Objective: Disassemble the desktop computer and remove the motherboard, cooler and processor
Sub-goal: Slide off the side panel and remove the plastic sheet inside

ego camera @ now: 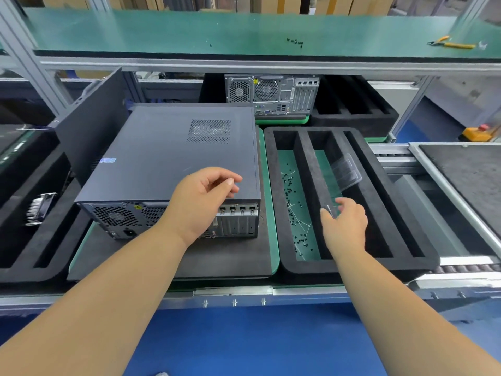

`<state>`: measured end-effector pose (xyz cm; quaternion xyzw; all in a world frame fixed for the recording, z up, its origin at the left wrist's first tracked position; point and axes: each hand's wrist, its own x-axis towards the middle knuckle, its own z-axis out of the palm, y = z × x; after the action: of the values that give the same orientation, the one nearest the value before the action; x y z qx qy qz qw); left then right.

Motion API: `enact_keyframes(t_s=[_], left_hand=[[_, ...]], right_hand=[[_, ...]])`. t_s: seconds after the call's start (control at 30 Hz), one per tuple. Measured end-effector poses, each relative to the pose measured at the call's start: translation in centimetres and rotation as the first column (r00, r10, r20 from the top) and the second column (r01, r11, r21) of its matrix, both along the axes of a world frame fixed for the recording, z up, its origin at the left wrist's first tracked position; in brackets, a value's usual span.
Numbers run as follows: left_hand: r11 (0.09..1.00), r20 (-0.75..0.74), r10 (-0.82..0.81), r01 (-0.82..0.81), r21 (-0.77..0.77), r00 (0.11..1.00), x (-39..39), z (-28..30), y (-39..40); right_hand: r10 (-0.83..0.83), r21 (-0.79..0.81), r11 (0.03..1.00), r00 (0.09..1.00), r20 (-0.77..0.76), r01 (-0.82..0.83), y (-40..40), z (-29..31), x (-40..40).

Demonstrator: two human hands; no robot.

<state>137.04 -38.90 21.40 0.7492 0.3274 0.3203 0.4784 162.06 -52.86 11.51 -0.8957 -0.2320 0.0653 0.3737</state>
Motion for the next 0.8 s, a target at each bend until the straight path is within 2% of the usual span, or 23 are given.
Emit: enact_keyframes(t_s=[0.17,0.33,0.43,0.6,0.7,0.8], left_hand=[[0.926,-0.206,0.076,0.008,0.378,0.976,-4.9,-0.7,2.9],[0.870,-0.406,0.115,0.105,0.482,0.907,-10.0,-1.1,6.4],[0.839,-0.488,0.138,0.160,0.520,0.862,-12.7,-1.6,8.0],[0.802,-0.589,0.189,0.222,0.554,0.786,-16.6,-2.6,10.6],[0.751,-0.654,0.237,0.292,0.592,0.718,-17.2,-3.1,12.0],[0.713,-0.683,0.251,0.346,0.610,0.685,-16.8,-3.6,13.0]], right_hand=[[0.233,0.160,0.951,0.953,0.195,-0.265,4.0,5.9,-6.6],[0.473,0.023,0.863,0.823,0.315,-0.505,7.4,8.2,-13.2],[0.592,-0.088,0.789,0.714,0.373,-0.609,9.1,8.1,-16.4],[0.722,-0.387,0.692,0.586,0.368,-0.609,11.7,7.3,-19.4],[0.743,-0.538,0.653,0.587,0.322,-0.533,12.5,6.8,-19.5],[0.744,-0.613,0.631,0.596,0.303,-0.475,13.0,6.5,-19.2]])
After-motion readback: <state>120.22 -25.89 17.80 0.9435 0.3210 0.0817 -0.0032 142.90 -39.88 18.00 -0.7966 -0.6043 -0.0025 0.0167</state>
